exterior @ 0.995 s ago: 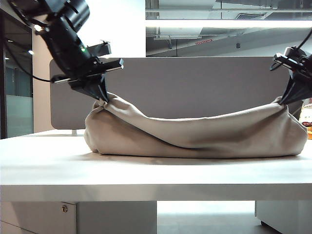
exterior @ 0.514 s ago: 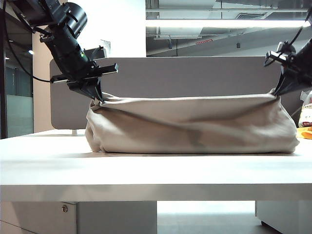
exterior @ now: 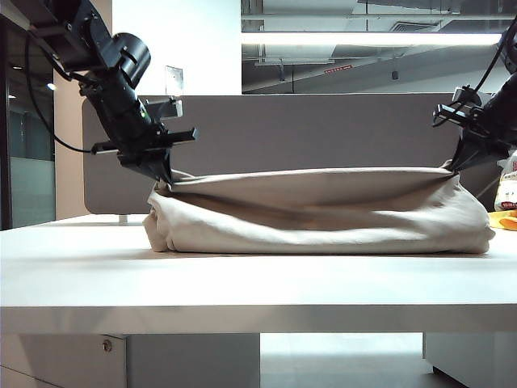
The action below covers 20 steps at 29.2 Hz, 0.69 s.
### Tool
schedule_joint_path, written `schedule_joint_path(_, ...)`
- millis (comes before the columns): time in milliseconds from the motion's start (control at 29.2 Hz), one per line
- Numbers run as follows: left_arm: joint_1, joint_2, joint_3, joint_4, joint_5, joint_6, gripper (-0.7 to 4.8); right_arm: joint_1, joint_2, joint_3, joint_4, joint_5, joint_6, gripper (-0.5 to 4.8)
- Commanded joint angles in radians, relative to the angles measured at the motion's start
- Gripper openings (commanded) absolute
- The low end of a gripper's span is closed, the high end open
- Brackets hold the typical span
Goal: Fold the bottom side of the T-shirt horizontally towards the center, about one-third of the way, then fold the sleeve back towards the center, creating a straight line along the edge of the T-shirt, and finally fold the bottom of the T-shirt up towards the top, creating a neat rectangle.
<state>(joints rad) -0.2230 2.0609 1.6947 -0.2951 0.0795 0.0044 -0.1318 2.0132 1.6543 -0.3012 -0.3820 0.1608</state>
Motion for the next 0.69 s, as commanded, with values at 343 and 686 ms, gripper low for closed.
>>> schedule_joint_path(343, 0.002, 0.023, 0.005, 0.142, -0.016, 0.012, 1.46, -0.008, 0.035, 0.006, 0.114, 0.05, -0.012, 1.96)
schedule_joint_path(686, 0.002, 0.022, 0.006, 0.145, -0.014, 0.021, 3.65, -0.007, 0.041, 0.006, 0.105, 0.047, -0.011, 2.28)
